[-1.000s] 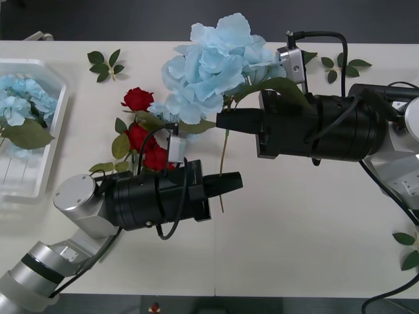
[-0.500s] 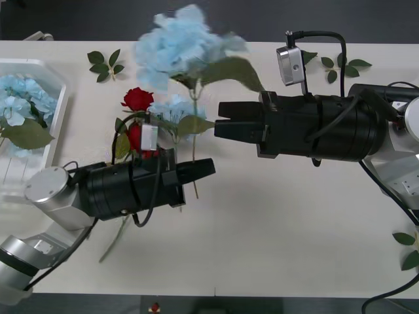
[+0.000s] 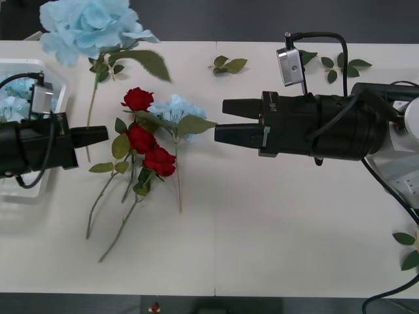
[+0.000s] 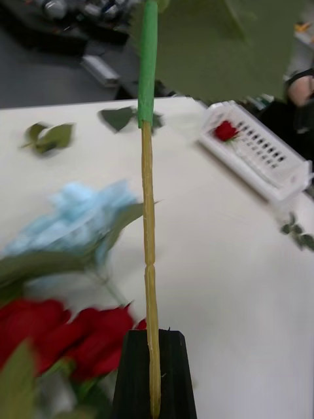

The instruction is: Put the red flowers into the right box and the blue flowers into the left box

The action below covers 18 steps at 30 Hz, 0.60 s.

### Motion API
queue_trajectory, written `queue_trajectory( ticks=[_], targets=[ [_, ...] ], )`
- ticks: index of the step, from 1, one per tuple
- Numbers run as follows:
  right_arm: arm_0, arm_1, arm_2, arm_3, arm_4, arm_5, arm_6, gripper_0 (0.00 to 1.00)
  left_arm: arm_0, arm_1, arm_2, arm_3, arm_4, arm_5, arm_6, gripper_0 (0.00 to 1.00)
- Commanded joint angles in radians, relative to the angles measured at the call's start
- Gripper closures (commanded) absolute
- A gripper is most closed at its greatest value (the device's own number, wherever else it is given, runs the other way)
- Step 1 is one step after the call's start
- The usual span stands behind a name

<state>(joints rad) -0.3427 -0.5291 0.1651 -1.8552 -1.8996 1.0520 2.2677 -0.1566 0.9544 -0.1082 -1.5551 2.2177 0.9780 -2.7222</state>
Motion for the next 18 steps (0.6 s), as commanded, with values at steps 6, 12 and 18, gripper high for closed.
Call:
queue_trajectory(
  ticks=[6,12,18],
  targets=[
    [-0.015,-0.118,-0.079,-0.035,0.004,0.054,-0.031,0.0,-0.078,0.21,0.05,0.299,-0.01,-0.016,0.017,1.0],
    [0.013,-0.195,-0.127,-0.035,-0.125,0.114,-0.02,0.0,-0.083,0.285,0.055,0.417,-0.05,-0.078,0.017,1.0],
    [0.053,-0.289,-0.162,-0.035,-0.246,0.158,0.016,0.0,-0.072,0.288,0.088,0.54,-0.087,-0.127,0.017,1.0]
  ],
)
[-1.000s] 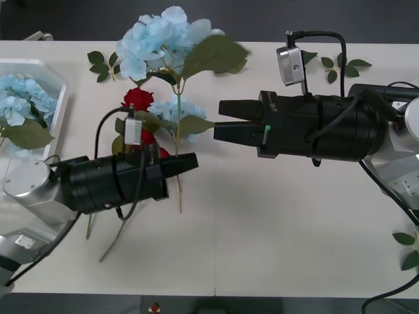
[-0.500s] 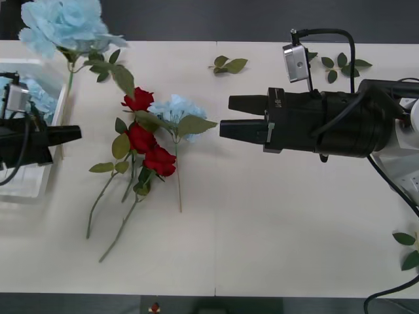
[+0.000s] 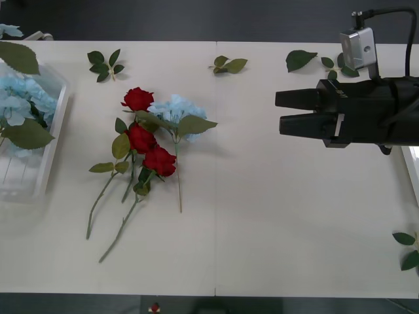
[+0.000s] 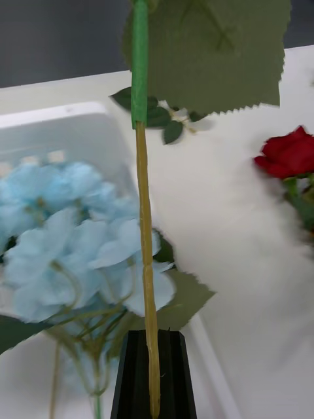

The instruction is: Put the red flowers into the right box and the blue flowers into the left box

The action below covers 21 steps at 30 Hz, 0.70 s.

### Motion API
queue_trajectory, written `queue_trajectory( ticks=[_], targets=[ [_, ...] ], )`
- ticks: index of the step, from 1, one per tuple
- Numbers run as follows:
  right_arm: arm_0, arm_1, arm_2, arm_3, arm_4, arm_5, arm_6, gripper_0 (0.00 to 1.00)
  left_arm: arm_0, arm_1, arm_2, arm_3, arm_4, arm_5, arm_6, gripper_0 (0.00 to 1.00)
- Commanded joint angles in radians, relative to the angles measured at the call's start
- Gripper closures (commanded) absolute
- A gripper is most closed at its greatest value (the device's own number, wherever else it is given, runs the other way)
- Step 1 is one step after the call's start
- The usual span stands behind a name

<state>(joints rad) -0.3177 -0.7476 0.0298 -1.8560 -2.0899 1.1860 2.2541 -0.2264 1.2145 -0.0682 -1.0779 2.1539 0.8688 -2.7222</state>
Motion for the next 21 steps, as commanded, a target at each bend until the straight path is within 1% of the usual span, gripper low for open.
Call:
queue_trajectory(
  ticks=[1,3,6,8,11,15,21],
  targets=[
    [0.035,-0.088,-0.037,-0.034,-0.073,0.035,0.036,0.0,0.013,0.027,0.076,0.075,-0.042,-0.017,0.017,1.0],
    [0.048,-0.113,-0.054,-0.034,-0.094,0.05,0.045,0.0,0.052,0.027,0.13,0.07,-0.077,-0.025,0.017,1.0],
    [0.069,-0.145,-0.087,-0.034,-0.127,0.079,0.064,0.0,0.145,0.01,0.212,-0.002,-0.121,-0.086,0.017,1.0],
    [0.082,-0.159,-0.103,-0.034,-0.147,0.092,0.073,0.0,0.191,-0.003,0.241,-0.037,-0.137,-0.116,0.017,1.0],
    [0.108,-0.182,-0.133,-0.034,-0.176,0.11,0.087,0.0,0.234,-0.02,0.278,-0.073,-0.16,-0.131,0.017,1.0],
    [0.151,-0.213,-0.177,-0.035,-0.21,0.118,0.11,0.0,0.268,-0.038,0.286,-0.1,-0.187,-0.185,0.017,1.0],
    [0.197,-0.263,-0.202,-0.031,-0.249,0.118,0.213,0.0,0.269,-0.064,0.286,-0.1,-0.227,-0.205,0.017,1.0]
  ],
)
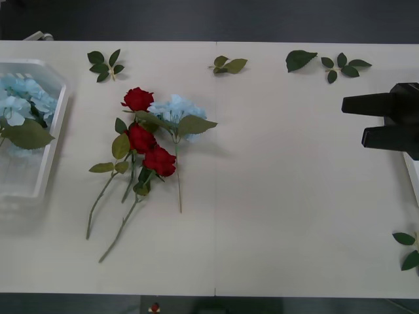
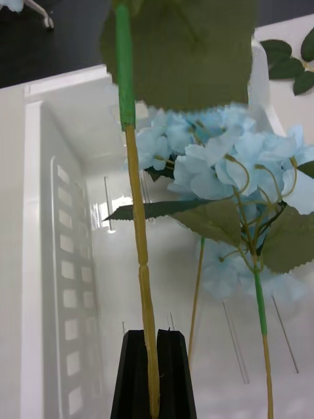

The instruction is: Put the red flowers into the right box and the blue flowers into the left box

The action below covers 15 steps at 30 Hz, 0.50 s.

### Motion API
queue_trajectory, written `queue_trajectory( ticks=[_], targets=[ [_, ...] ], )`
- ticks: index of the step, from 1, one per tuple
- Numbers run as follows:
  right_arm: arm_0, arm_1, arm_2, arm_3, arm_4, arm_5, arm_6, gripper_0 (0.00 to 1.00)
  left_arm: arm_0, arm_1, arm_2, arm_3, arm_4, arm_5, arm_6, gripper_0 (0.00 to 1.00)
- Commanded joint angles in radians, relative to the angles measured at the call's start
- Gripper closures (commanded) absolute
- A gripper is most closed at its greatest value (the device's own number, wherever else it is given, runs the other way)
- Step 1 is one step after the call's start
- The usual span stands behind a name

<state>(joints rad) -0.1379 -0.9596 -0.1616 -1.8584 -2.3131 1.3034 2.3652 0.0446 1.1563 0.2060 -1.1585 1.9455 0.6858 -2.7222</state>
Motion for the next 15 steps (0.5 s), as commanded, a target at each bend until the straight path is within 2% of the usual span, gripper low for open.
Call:
queue_trajectory(
  ticks=[1,7,8,9,11,14,15],
  targets=[
    [0.017,-0.051,-0.01,-0.028,-0.026,0.0,0.101,0.0,-0.002,-0.006,0.012,-0.02,-0.019,-0.022,0.017,1.0],
    [0.037,-0.096,-0.012,0.001,-0.069,0.007,0.172,0.0,-0.002,-0.013,0.012,-0.02,-0.036,-0.025,0.017,0.95],
    [0.04,-0.097,-0.012,0.004,-0.075,0.01,0.17,0.0,-0.002,-0.012,0.012,-0.02,-0.037,-0.025,0.017,0.91],
    [0.04,-0.099,-0.012,0.007,-0.081,0.013,0.17,0.0,-0.002,-0.013,0.012,-0.02,-0.037,-0.025,0.017,0.78],
    [0.04,-0.1,-0.01,0.012,-0.085,0.016,0.166,0.0,-0.002,-0.013,0.012,-0.02,-0.037,-0.025,0.017,0.61],
    [0.04,-0.103,-0.01,0.012,-0.085,0.016,0.166,0.0,-0.002,-0.013,0.01,-0.02,-0.037,-0.017,0.017,0.55],
    [0.04,-0.103,-0.01,0.01,-0.085,0.016,0.164,0.0,0.0,-0.013,0.012,-0.02,-0.037,-0.008,0.017,0.49]
  ],
)
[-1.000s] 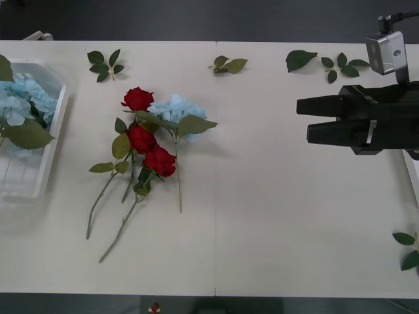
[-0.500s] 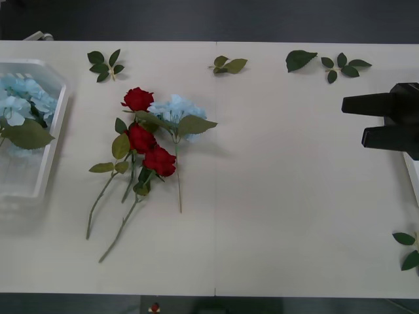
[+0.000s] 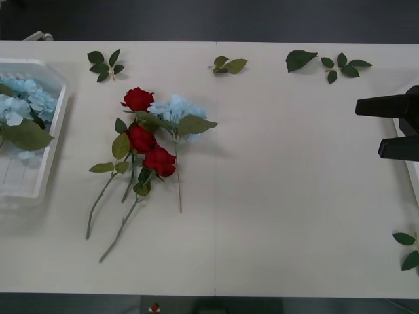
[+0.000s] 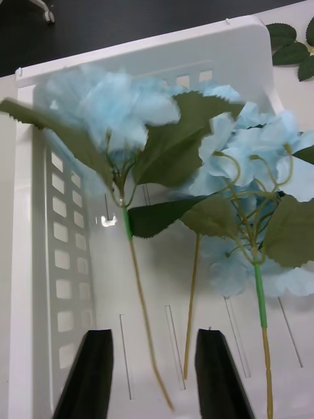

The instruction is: Put the red flowers into the right box and the blue flowers into the left box

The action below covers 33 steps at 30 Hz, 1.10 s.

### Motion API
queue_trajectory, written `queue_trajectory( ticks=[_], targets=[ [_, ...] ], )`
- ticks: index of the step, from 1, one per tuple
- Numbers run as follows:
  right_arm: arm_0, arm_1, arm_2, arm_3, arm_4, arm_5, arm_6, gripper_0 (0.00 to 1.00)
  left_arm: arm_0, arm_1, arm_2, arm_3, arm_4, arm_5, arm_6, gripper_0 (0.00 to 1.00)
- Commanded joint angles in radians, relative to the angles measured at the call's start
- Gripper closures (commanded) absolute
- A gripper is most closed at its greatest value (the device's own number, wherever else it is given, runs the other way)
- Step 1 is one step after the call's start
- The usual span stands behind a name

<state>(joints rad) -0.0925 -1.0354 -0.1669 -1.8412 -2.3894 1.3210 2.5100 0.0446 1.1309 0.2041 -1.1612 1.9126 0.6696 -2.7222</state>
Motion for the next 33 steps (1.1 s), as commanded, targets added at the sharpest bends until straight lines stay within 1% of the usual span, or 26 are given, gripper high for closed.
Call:
queue_trajectory(
  ticks=[1,3,4,5,7,10,14,17,20,23,26,29,31,33],
  targets=[
    [-0.006,-0.028,-0.005,-0.006,-0.008,-0.002,0.021,0.0,-0.002,0.012,0.014,-0.017,-0.004,0.018,0.017,0.44],
    [-0.006,-0.028,-0.005,-0.006,-0.01,-0.002,0.021,0.0,-0.002,0.012,0.014,-0.017,0.008,0.051,0.017,0.3],
    [-0.006,-0.026,-0.005,-0.006,-0.01,-0.002,0.021,0.0,-0.002,0.012,0.012,-0.028,0.01,0.077,0.017,0.26],
    [-0.006,-0.028,-0.005,-0.006,-0.008,-0.002,0.021,0.0,-0.003,0.012,0.012,-0.038,0.011,0.099,0.017,0.25],
    [-0.006,-0.028,-0.005,-0.006,-0.01,-0.002,0.021,0.0,-0.005,0.013,0.012,-0.081,0.002,0.145,0.017,0.24],
    [-0.006,-0.028,-0.005,-0.006,-0.008,-0.002,0.024,0.0,-0.005,0.012,0.008,-0.183,-0.026,0.196,0.017,0.25],
    [-0.006,-0.028,-0.005,-0.007,-0.01,-0.002,0.026,0.0,-0.014,0.013,-0.043,-0.325,-0.027,0.205,0.096,0.25],
    [-0.006,-0.028,-0.005,-0.006,-0.011,-0.002,0.026,0.0,-0.045,0.013,-0.117,-0.442,-0.049,0.202,0.219,0.24],
    [-0.006,-0.028,-0.005,-0.006,-0.013,-0.002,0.026,0.0,-0.112,0.012,-0.209,-0.517,-0.087,0.196,0.3,0.25],
    [-0.006,-0.028,-0.005,-0.006,-0.013,-0.002,0.026,0.0,-0.204,0.006,-0.321,-0.532,-0.11,0.182,0.377,0.25],
    [-0.006,-0.026,-0.005,-0.006,-0.016,-0.002,0.026,0.0,-0.301,-0.028,-0.414,-0.5,-0.155,0.18,0.45,0.24],
    [-0.006,-0.028,-0.005,-0.006,-0.016,-0.002,0.027,0.0,-0.35,-0.069,-0.456,-0.471,-0.205,0.18,0.47,0.25],
    [-0.006,-0.028,-0.005,-0.006,-0.016,0.0,0.03,0.0,-0.382,-0.105,-0.486,-0.456,-0.277,0.18,0.476,0.24],
    [-0.006,-0.028,-0.005,-0.006,-0.016,0.003,0.03,0.0,-0.391,-0.112,-0.494,-0.454,-0.319,0.179,0.483,0.25]
  ],
)
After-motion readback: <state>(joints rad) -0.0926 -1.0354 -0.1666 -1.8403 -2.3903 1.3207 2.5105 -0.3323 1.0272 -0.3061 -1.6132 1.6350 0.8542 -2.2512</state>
